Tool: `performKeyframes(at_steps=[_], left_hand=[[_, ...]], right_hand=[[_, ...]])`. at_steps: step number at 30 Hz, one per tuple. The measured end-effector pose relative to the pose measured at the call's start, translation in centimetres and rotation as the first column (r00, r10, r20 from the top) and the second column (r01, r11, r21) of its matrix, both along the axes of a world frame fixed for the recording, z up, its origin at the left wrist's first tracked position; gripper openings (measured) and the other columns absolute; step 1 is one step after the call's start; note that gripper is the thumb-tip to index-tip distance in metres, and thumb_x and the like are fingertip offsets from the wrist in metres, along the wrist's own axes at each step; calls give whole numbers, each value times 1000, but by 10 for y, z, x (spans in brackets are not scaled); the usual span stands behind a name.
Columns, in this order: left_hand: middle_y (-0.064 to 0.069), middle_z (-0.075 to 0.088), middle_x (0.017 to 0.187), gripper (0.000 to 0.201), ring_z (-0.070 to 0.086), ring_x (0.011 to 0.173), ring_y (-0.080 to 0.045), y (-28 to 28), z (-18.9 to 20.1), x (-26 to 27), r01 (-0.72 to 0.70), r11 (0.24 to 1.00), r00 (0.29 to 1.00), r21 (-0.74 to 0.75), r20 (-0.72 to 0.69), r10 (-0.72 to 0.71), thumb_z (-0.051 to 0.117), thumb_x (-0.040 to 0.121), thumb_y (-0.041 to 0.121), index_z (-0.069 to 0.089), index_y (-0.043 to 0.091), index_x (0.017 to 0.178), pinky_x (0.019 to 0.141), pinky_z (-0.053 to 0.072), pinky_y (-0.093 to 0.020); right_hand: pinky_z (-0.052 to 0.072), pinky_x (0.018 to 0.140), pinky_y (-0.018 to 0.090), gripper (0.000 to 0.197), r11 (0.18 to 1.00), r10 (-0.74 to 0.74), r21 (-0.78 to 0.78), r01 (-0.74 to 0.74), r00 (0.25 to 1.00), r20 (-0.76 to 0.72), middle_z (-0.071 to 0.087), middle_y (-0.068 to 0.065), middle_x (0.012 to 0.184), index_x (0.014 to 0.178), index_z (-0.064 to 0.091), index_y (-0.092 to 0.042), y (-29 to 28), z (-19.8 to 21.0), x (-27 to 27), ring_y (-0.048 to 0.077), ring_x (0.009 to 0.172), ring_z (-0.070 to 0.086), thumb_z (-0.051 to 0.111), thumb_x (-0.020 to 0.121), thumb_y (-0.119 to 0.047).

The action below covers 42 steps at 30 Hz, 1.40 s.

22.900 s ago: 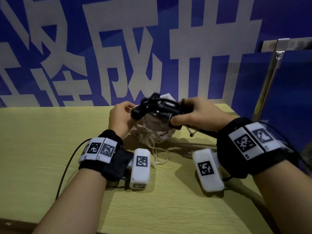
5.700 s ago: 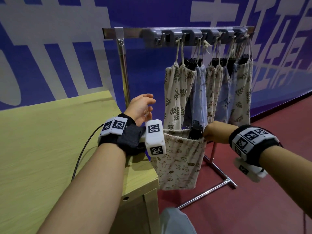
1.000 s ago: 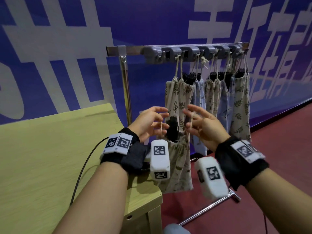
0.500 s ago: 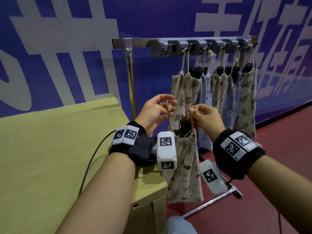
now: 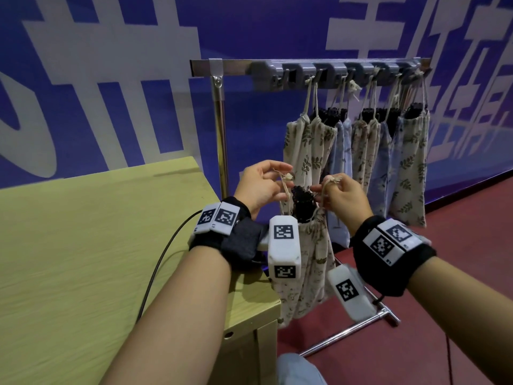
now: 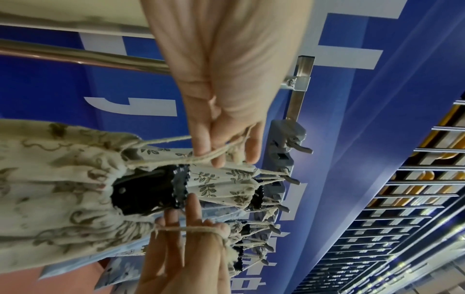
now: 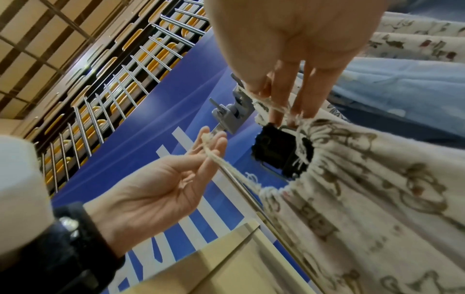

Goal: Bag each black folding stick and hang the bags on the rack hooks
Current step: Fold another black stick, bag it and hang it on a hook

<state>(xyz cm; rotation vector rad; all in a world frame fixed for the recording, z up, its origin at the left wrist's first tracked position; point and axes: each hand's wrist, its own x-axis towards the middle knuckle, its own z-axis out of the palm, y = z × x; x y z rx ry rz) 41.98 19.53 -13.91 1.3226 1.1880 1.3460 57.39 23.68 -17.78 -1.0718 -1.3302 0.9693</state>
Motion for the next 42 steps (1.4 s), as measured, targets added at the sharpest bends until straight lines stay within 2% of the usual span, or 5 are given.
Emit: performKeyframes(at_steps=[8,23,28,37,42], left_hand=[[0,67,88,1,66,65,-14,1,4,9,-6,1000,1000,-15,8,6,53,96,17,52,17,95,65,55,-23],[-7,64,76,45,64,67,-18,0,10,18,-74,960,997,-270,-52,62,28,100,34,30,1,131,100,34,-52],[-27,54,101,18,53,66,-24,-11,18,21,-25,955,999,-295,20,32,28,102,21,22,8,112,23,33,-14],[-16,54,73,15,56,63,-22,9,2,21,-20,955,999,-296,-49,6,26,103,27,31,16,93,51,50,-20],[-26,53,98,16,53,69,-22,3,6,23,3,954,997,-299,71,20,25,102,12,31,14,88,39,48,-21]], right_hand=[[36,37,20,32,994,100,34,-102,994,44,67,13,82,73,42,-13,-6,13,-6,10,30,38,35,102,-23],[41,39,23,28,997,-38,-64,46,992,124,70,6,74,78,45,-15,1,6,-10,14,33,46,39,100,-30],[40,36,22,22,995,-55,-77,67,987,151,69,4,72,83,44,-15,0,3,-11,11,28,44,39,100,-27],[55,77,40,25,990,-143,88,114,847,512,68,7,68,68,52,-12,-1,10,-6,26,79,68,44,92,-10],[50,58,30,33,981,58,-190,-48,997,50,48,10,58,63,44,-9,-11,25,-7,25,57,53,25,79,13]])
